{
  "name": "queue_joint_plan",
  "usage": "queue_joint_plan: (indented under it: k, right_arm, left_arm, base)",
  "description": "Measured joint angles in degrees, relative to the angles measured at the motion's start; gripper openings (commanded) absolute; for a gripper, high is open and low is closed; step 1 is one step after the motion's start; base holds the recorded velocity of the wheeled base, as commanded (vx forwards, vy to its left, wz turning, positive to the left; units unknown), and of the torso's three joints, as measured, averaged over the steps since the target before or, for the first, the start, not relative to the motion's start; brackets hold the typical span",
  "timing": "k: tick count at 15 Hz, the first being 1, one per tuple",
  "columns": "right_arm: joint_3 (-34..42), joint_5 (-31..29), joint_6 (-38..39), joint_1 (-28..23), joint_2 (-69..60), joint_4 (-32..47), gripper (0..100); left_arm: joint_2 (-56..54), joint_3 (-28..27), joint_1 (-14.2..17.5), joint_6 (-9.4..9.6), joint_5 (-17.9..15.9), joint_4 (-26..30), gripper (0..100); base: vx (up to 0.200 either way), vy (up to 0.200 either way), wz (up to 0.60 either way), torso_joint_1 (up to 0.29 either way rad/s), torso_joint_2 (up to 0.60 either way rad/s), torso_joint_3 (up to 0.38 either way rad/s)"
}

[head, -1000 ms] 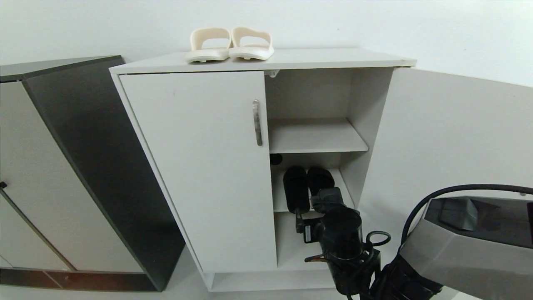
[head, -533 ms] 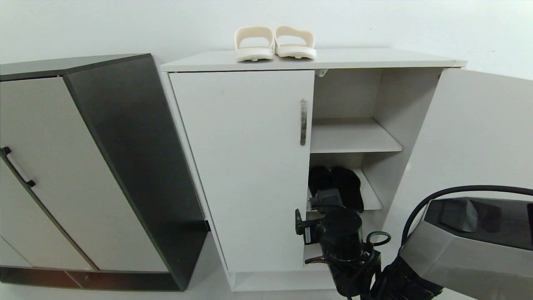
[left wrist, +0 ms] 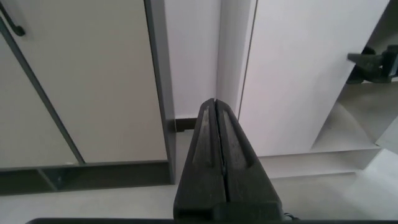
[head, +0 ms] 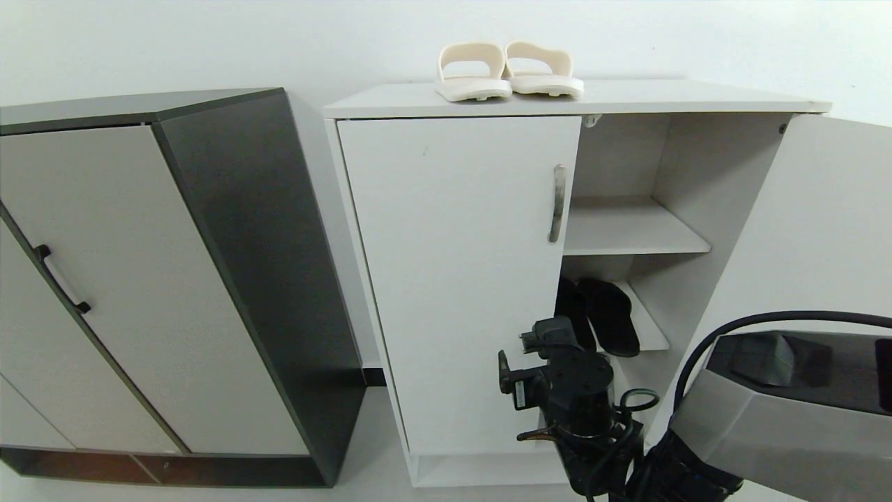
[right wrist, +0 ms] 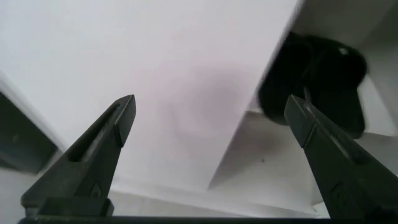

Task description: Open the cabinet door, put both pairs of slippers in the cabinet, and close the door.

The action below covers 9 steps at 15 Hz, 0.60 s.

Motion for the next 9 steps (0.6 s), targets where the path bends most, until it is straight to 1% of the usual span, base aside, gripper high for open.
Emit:
queue_joint_plan:
  k: [7,9]
  right_arm:
    - [0.09,0.2,-0.02,0.18,0.11,0.01,100]
    - [0.09,0.33,-0.1,0.2,0.11,0.11,100]
  left_arm:
    - [0.0,0.0,0.02,-0.02,0.0,-0.02,0]
    - [0.0,0.0,0.02,-0.62,0.05,-0.02,0]
  base:
    - [0.0,0.0,0.0,0.0,0.0,0.0]
    - [0.0,0.0,0.0,0.0,0.0,0.0]
